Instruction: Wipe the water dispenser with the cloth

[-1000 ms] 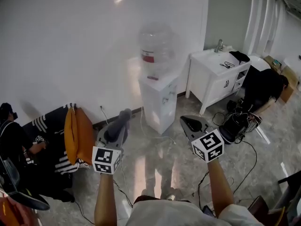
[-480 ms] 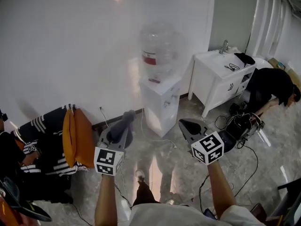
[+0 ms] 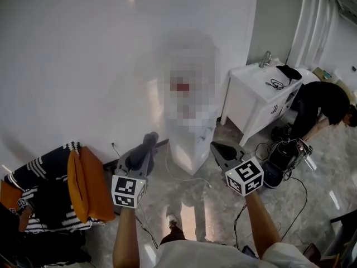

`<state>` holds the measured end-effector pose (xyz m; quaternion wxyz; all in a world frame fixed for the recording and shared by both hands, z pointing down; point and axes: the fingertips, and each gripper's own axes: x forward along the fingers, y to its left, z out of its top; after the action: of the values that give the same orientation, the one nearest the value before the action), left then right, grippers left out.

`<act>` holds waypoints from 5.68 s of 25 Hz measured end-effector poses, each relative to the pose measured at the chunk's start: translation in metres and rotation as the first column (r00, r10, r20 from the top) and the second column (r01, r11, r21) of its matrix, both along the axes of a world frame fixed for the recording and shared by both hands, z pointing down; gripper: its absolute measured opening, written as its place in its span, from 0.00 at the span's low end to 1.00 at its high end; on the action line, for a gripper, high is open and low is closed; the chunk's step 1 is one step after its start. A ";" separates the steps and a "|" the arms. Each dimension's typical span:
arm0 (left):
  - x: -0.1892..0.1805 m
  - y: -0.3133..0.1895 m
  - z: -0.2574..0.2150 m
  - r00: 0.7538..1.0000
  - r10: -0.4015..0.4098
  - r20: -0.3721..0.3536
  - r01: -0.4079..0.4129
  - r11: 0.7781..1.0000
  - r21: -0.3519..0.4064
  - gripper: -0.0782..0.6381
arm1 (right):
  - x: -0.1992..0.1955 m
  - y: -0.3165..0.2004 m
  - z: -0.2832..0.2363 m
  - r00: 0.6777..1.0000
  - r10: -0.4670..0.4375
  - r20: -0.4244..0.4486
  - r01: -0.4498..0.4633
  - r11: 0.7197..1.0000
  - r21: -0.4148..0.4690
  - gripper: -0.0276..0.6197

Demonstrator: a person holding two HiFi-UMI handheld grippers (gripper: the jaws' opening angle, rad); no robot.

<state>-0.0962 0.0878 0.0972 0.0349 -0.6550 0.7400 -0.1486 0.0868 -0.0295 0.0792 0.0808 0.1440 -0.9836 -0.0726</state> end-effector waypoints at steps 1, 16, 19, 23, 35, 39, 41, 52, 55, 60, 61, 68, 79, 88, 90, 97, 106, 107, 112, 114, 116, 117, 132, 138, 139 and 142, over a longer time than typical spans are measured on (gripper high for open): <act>-0.014 -0.009 0.002 1.000 0.005 -0.004 -0.005 1.000 -0.005 0.21 | -0.012 -0.008 0.002 1.000 0.009 -0.003 -0.009 1.000 -0.004 0.07; -0.165 -0.136 0.085 0.991 0.048 -0.128 -0.061 0.993 -0.099 0.21 | -0.150 -0.112 0.066 0.990 0.106 -0.095 -0.113 0.991 -0.077 0.07; -0.181 -0.164 0.111 0.984 0.036 -0.172 -0.055 0.993 -0.105 0.21 | -0.165 -0.137 0.090 0.983 0.128 -0.131 -0.140 0.986 -0.090 0.07; -0.202 -0.202 0.145 0.973 -0.009 -0.229 -0.010 0.997 -0.079 0.21 | -0.180 -0.172 0.126 0.974 0.151 -0.166 -0.170 0.980 -0.105 0.07; -0.246 -0.293 0.274 0.909 -0.178 -0.377 0.111 0.975 -0.194 0.21 | -0.194 -0.241 0.220 0.952 0.141 -0.273 -0.204 0.954 -0.221 0.07; -0.253 -0.316 0.302 0.881 -0.223 -0.416 0.146 0.967 -0.209 0.21 | -0.185 -0.249 0.232 0.951 0.146 -0.271 -0.219 0.940 -0.263 0.07; -0.255 -0.329 0.316 0.871 -0.226 -0.436 0.146 0.967 -0.209 0.21 | -0.183 -0.250 0.237 0.951 0.148 -0.273 -0.226 0.933 -0.280 0.07; -0.206 -0.375 0.319 0.920 -0.045 -0.390 -0.016 0.988 -0.151 0.21 | -0.167 -0.251 0.261 0.937 0.172 -0.303 -0.268 0.911 -0.313 0.07; -0.190 -0.373 0.316 0.929 -0.001 -0.371 -0.054 0.989 -0.139 0.21 | -0.161 -0.252 0.262 0.934 0.176 -0.311 -0.273 0.912 -0.305 0.07; -0.154 -0.367 0.320 0.914 0.090 -0.396 -0.147 0.983 -0.114 0.21 | -0.147 -0.250 0.264 0.930 0.198 -0.309 -0.295 0.904 -0.309 0.07; -0.145 -0.366 0.322 0.908 0.109 -0.404 -0.168 0.979 -0.113 0.21 | -0.143 -0.249 0.266 0.928 0.203 -0.313 -0.302 0.901 -0.310 0.07; -0.085 -0.355 0.325 0.875 0.219 -0.431 -0.293 0.949 -0.114 0.22 | -0.118 -0.243 0.278 0.903 0.245 -0.353 -0.359 0.883 -0.304 0.07; -0.023 -0.345 0.325 0.836 0.331 -0.438 -0.416 0.902 -0.113 0.22 | -0.079 -0.219 0.283 0.889 0.289 -0.356 -0.407 0.853 -0.327 0.07; 0.030 -0.334 0.346 0.814 0.414 -0.408 -0.504 0.852 -0.143 0.22 | -0.064 -0.197 0.302 0.878 0.287 -0.383 -0.421 0.843 -0.333 0.07; 0.037 -0.330 0.357 0.813 0.406 -0.416 -0.506 0.847 -0.163 0.22 | -0.062 -0.193 0.309 0.877 0.283 -0.390 -0.422 0.841 -0.339 0.07; 0.021 -0.328 0.390 0.834 0.349 -0.427 -0.463 0.864 -0.198 0.22 | -0.070 -0.188 0.332 0.882 0.256 -0.396 -0.405 0.840 -0.360 0.07; -0.040 -0.345 0.413 0.874 0.191 -0.447 -0.275 0.952 -0.132 0.22 | -0.106 -0.204 0.383 0.896 0.213 -0.389 -0.375 0.833 -0.407 0.07; -0.050 -0.346 0.416 0.880 0.175 -0.441 -0.256 0.958 -0.131 0.22 | -0.112 -0.204 0.388 0.901 0.195 -0.388 -0.357 0.841 -0.406 0.07; -0.111 -0.348 0.431 0.904 0.084 -0.420 -0.154 0.979 -0.136 0.22 | -0.131 -0.211 0.411 0.908 0.151 -0.390 -0.299 0.886 -0.354 0.07; -0.129 -0.349 0.436 0.911 0.064 -0.407 -0.127 0.983 -0.132 0.22 | -0.136 -0.218 0.418 0.915 0.161 -0.370 -0.300 0.885 -0.356 0.07; -0.143 -0.351 0.438 0.918 0.052 -0.394 -0.104 0.988 -0.112 0.22 | -0.139 -0.222 0.428 0.919 0.161 -0.359 -0.296 0.885 -0.360 0.07; -0.150 -0.352 0.440 0.920 0.041 -0.390 -0.088 0.991 -0.103 0.22 | -0.141 -0.223 0.432 0.921 0.155 -0.357 -0.289 0.888 -0.358 0.07; -0.226 -0.359 0.556 0.967 -0.065 -0.248 0.028 0.988 -0.150 0.22 | -0.141 -0.245 0.514 0.913 0.362 -0.189 -0.402 0.875 -0.268 0.07; -0.192 -0.356 0.607 0.976 0.025 -0.215 -0.058 0.988 -0.147 0.22 | -0.127 -0.237 0.556 0.916 0.367 -0.162 -0.397 0.891 -0.222 0.07; -0.184 -0.353 0.615 0.976 0.041 -0.213 -0.071 0.988 -0.138 0.22 | -0.124 -0.236 0.563 0.922 0.355 -0.152 -0.382 0.900 -0.212 0.07; -0.152 -0.344 0.638 0.972 0.081 -0.223 -0.107 0.988 -0.110 0.22 | -0.106 -0.235 0.593 0.924 0.346 -0.161 -0.374 0.905 -0.202 0.07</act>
<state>-0.2479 -0.2566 0.7351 -0.0792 -0.7026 0.6971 -0.1189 -0.0190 -0.2646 0.6725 0.1684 0.3082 -0.9350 0.0486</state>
